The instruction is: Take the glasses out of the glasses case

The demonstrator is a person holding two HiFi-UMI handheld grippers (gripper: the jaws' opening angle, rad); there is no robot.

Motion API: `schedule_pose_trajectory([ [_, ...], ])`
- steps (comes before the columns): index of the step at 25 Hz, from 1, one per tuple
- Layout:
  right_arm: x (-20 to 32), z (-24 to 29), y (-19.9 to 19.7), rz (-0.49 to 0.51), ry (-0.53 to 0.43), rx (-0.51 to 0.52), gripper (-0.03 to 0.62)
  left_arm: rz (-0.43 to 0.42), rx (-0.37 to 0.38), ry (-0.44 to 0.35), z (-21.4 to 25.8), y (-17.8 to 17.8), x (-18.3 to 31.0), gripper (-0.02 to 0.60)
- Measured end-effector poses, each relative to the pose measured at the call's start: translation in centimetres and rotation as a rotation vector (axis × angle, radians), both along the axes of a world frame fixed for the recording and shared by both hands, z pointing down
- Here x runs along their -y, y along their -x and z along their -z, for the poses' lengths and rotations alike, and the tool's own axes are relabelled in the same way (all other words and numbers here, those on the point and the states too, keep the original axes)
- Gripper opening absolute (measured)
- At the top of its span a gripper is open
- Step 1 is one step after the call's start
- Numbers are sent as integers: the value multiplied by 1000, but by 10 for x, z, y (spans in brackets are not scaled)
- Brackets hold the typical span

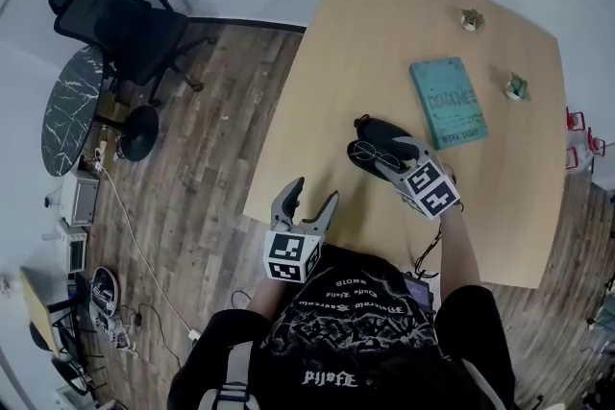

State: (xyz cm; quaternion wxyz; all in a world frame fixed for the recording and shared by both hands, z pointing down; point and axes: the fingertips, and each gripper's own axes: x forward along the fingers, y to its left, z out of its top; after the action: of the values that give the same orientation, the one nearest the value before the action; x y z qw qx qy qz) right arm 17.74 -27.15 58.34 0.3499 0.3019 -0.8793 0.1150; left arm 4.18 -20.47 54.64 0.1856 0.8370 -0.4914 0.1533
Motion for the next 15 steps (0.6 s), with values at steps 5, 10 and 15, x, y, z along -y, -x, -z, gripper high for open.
schedule_pose_trajectory([
  [5,6,-40,6,95,71,-134,227,53,12,13,-5,22,0,310],
  [10,8,-65,12,154,141,-193,228,74,25,20,-8,35,3,310],
  [15,7,-85,10,191,171,-271,227,82,35,30,-10,43,4,310],
])
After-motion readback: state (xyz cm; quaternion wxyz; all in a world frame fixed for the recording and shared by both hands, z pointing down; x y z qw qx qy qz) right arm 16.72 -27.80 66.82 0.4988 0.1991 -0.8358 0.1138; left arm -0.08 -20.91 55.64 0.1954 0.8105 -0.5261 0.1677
